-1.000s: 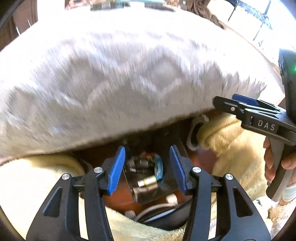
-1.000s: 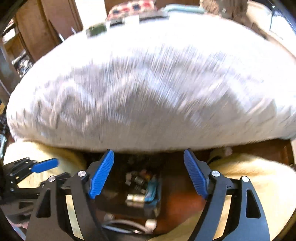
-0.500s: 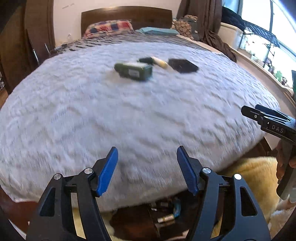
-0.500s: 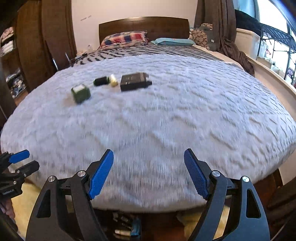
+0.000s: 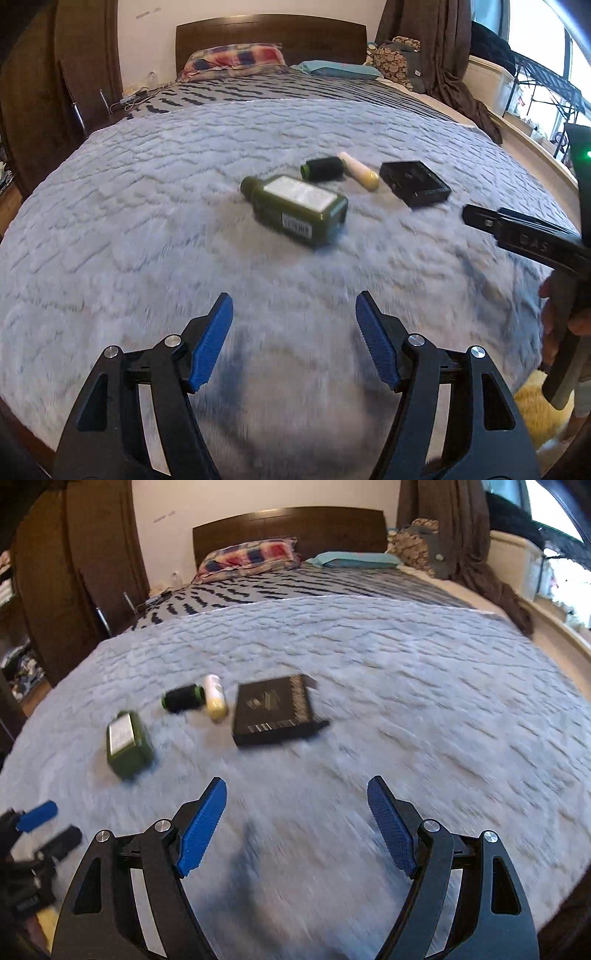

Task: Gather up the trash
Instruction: 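Grasp the green lotion bottle with the left tool while the right tool grasps the black box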

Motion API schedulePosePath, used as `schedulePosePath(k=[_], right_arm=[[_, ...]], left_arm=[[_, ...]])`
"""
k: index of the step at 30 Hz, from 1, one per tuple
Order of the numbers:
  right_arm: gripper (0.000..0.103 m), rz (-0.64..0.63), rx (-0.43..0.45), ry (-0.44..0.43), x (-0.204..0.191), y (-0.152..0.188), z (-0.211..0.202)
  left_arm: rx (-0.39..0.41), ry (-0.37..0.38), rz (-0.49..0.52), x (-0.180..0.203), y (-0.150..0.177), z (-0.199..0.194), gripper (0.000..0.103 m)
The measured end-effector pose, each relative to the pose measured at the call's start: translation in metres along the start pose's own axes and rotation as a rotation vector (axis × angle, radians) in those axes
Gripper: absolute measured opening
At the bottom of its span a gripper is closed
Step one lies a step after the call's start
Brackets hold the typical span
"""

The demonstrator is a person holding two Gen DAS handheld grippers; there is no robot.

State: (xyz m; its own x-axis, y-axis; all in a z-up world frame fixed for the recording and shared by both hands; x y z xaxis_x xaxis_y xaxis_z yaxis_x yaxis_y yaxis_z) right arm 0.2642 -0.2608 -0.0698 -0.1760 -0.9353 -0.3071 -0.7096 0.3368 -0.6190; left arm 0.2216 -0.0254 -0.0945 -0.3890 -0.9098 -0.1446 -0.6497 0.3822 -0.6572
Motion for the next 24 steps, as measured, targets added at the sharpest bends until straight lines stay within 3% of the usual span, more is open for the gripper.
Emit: schedulePosePath(k=[3, 12, 14, 18, 24], right_arm=[[0.093, -0.016, 0.0, 0.005, -0.014, -0.015, 0.021], [0.093, -0.066, -0.092, 0.12, -0.028, -0.036, 0.083], [0.092, -0.052, -0.11, 0.118, -0.024, -0.036, 0.087], [0.073, -0.039, -0.107, 0.111, -0.017, -0.035, 0.085], [0.072, -0.046, -0.094, 0.085, -0.008, -0.031, 0.074]], left_arm=[[0.007, -0.007, -0.007, -0.006, -0.013, 0.006, 0.067], [0.023, -0.035, -0.055, -0.025, -0.049, 0.024, 0.072], [0.025, -0.031, -0.067, -0.026, -0.06, 0.031, 0.074], [0.013, -0.028, -0.08, -0.022, -0.076, 0.047, 0.078], [-0.069, -0.093, -0.089, -0.014, -0.092, 0.081, 0.08]])
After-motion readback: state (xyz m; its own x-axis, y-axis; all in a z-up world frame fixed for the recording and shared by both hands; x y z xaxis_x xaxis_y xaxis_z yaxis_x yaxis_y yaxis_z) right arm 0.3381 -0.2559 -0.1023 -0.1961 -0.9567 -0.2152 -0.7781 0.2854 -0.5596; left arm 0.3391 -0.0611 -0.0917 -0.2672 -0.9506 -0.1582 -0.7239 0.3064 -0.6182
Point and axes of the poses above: each gripper's, at about its wrist camera, not at the fingertips, and z roughly the way its jaws point, x to its right, y to its underside, the point moved 1 cm from there along z, roughly the way its jaws point, and after that the axes turned 15 degrees about z, right-handed, at the moved point
